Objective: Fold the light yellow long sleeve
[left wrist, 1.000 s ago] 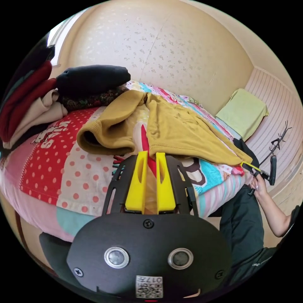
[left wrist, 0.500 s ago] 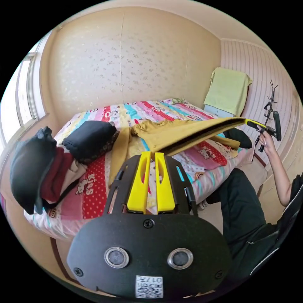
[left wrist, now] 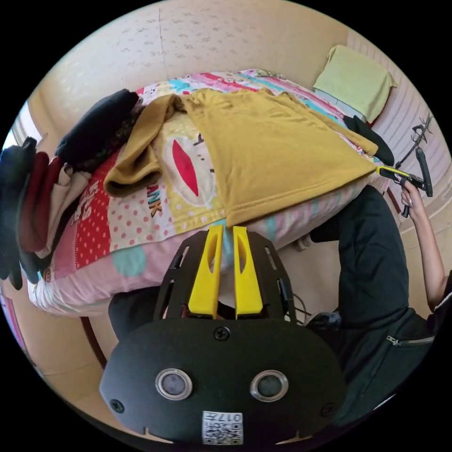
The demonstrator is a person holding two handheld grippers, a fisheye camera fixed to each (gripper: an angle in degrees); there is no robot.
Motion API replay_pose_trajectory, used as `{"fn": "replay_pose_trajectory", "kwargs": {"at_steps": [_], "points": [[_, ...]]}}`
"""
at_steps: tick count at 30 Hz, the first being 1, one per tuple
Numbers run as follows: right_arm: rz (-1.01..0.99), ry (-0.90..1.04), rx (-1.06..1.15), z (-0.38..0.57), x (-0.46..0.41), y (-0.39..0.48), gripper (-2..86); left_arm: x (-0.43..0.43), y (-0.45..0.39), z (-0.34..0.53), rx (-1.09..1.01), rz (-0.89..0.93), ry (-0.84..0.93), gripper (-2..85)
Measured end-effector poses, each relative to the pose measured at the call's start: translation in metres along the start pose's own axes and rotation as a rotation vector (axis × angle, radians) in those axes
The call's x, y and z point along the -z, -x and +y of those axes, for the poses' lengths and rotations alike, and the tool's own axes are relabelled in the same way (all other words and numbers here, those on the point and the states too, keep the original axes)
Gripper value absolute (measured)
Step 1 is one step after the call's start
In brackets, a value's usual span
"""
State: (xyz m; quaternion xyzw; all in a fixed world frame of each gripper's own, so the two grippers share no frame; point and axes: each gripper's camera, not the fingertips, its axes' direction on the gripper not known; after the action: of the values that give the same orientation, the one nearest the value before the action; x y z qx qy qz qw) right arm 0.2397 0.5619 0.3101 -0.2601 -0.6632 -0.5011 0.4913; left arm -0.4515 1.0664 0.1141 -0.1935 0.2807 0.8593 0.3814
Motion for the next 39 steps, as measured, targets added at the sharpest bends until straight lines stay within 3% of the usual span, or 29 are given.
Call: {"fn": "replay_pose_trajectory", "kwargs": {"at_steps": [3, 5, 7, 10, 11, 13, 16, 17, 18, 21, 24, 27, 34, 39], "points": [[-0.060, -0.029, -0.229, 0.009, 0.018, -0.023, 4.4, 0.017, 0.000, 0.017, 0.063, -0.025, -0.108, 5.7], [-0.140, -0.175, -0.264, 0.016, 0.048, -0.024, 4.1, 0.037, 0.002, 0.028, 0.198, -0.249, -0.151, 3.9], [-0.188, -0.305, -0.205, 0.018, 0.075, -0.010, 4.1, 0.055, -0.004, 0.031, 0.227, -0.312, -0.234, 5.1], [-0.223, -0.419, -0.056, 0.010, 0.095, 0.028, 4.8, 0.076, -0.027, 0.030, 0.062, -0.042, -0.504, 6.7], [-0.239, -0.413, 0.022, 0.003, 0.090, 0.047, 5.3, 0.073, -0.033, 0.023, 0.056, 0.031, -0.521, 5.8], [-0.221, -0.350, 0.109, -0.008, 0.067, 0.073, 5.8, 0.051, -0.039, 0.008, 0.111, 0.063, -0.444, 3.1], [-0.071, -0.141, 0.205, -0.017, -0.005, 0.104, 5.2, -0.022, -0.048, -0.008, 0.143, 0.068, -0.096, 0.2], [-0.015, -0.078, 0.231, -0.013, -0.035, 0.109, 4.9, -0.023, -0.049, 0.001, 0.169, 0.061, -0.158, 0.0], [-0.004, -0.205, 0.259, 0.005, -0.037, 0.108, 4.7, -0.017, -0.049, 0.008, 0.157, 0.057, -0.205, 0.0], [-0.041, -0.333, 0.261, 0.034, -0.039, 0.096, 4.0, 0.020, -0.035, 0.024, 0.159, 0.006, -0.339, 0.6], [-0.107, -0.340, 0.228, 0.039, -0.042, 0.082, 3.5, 0.052, 0.007, 0.042, 0.368, -0.120, -0.518, 3.2], [-0.174, -0.358, 0.191, 0.044, -0.046, 0.068, 3.0, 0.048, 0.064, 0.047, 0.585, -0.138, -0.499, 8.3], [-0.221, -0.378, 0.169, 0.054, -0.054, 0.050, 2.7, -0.005, 0.140, 0.026, 0.723, 0.247, -0.389, 9.4], [-0.222, -0.393, 0.162, 0.061, -0.061, 0.043, 2.7, -0.001, 0.139, 0.009, 0.681, 0.177, -0.462, 7.5]]}}
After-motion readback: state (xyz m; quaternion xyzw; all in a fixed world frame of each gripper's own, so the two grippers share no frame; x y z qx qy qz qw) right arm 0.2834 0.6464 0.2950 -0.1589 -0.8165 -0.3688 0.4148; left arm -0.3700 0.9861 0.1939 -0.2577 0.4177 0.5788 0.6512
